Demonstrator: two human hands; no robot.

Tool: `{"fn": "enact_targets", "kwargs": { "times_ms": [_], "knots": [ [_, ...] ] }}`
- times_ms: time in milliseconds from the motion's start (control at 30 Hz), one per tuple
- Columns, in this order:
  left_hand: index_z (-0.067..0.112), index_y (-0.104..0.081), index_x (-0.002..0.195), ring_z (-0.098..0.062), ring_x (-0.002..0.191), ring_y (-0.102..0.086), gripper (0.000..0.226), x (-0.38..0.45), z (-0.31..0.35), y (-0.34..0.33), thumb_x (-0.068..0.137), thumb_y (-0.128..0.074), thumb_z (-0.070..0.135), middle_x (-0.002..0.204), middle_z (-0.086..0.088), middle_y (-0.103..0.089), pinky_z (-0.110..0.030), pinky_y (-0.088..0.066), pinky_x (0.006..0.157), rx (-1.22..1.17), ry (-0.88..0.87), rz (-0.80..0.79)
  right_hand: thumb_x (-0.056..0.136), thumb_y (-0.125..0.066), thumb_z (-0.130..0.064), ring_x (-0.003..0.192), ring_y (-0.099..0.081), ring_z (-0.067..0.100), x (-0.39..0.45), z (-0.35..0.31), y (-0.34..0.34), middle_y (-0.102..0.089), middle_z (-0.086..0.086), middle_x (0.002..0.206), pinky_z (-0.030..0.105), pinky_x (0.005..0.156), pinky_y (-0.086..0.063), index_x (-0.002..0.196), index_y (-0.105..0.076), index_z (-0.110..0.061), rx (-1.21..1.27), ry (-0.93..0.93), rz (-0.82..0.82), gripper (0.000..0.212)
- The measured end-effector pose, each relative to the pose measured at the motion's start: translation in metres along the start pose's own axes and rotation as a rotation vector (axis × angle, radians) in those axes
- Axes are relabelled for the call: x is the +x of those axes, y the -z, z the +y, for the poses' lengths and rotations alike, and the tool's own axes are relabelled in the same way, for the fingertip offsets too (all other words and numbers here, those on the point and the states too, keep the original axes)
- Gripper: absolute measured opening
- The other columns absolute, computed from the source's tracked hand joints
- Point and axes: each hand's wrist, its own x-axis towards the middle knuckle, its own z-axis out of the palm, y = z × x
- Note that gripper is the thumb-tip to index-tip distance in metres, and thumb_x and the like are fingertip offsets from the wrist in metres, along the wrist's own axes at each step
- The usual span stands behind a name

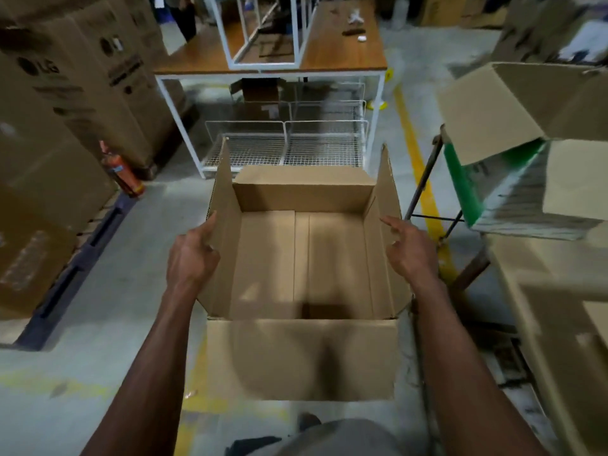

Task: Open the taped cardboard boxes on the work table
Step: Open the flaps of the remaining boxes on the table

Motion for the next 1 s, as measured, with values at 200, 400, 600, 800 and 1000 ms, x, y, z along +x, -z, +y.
{"fn": "enact_targets", "kwargs": {
  "times_ms": [200, 400, 600, 800, 1000],
  "knots": [
    [0.033, -0.047, 0.149, -0.038, 0.094, -0.066, 0.076, 0.145, 0.045, -0.04, 0.085, -0.057, -0.006, 0.118, -0.017, -0.07, -0.046, -0.056, 0.079, -0.018, -0.104, -0.055, 0.083, -0.047, 0.001, 0.118, -0.06, 0.035, 0.124, -0.017, -0.006, -0.067, 0.009, 0.132, 0.039, 0.093, -0.05, 0.143, -0.054, -0.039, -0.034, -0.087, 0.057, 0.073],
    [0.032, -0.047, 0.149, -0.036, 0.093, -0.063, 0.072, 0.317, 0.097, -0.105, 0.088, -0.057, -0.005, 0.113, -0.016, -0.068, -0.039, -0.048, 0.074, -0.033, -0.189, -0.124, 0.083, -0.048, 0.003, 0.119, -0.06, 0.036, 0.276, -0.022, -0.02, -0.064, 0.012, 0.135, 0.038, 0.092, -0.052, 0.141, -0.056, -0.039, -0.03, -0.193, 0.125, 0.072],
    [0.035, -0.044, 0.15, -0.025, 0.087, -0.058, 0.074, 0.491, 0.166, -0.164, 0.088, -0.058, -0.003, 0.111, -0.008, -0.067, -0.035, -0.048, 0.073, -0.011, -0.301, -0.21, 0.079, -0.049, 0.004, 0.112, -0.062, 0.039, 0.419, -0.036, -0.024, -0.066, 0.014, 0.133, 0.043, 0.096, -0.053, 0.137, -0.06, -0.038, 0.017, -0.29, 0.184, 0.072],
    [0.041, -0.042, 0.15, -0.035, 0.095, -0.066, 0.078, 0.633, 0.262, -0.215, 0.087, -0.06, 0.0, 0.12, -0.019, -0.069, -0.045, -0.056, 0.079, 0.114, -0.445, -0.245, 0.079, -0.047, 0.005, 0.088, -0.068, 0.033, 0.536, -0.029, -0.011, -0.062, 0.009, 0.139, 0.042, 0.076, -0.061, 0.137, -0.057, -0.045, 0.088, -0.416, 0.271, 0.077],
    [0.043, -0.041, 0.149, -0.034, 0.102, -0.068, 0.081, 0.752, 0.359, -0.299, 0.084, -0.061, -0.001, 0.124, -0.017, -0.069, -0.043, -0.056, 0.086, 0.118, -0.573, -0.316, 0.084, -0.055, 0.005, 0.085, -0.068, 0.024, 0.665, -0.002, -0.005, -0.067, 0.008, 0.13, 0.046, 0.08, -0.061, 0.138, -0.057, -0.041, 0.083, -0.524, 0.394, 0.071]
  ]
}}
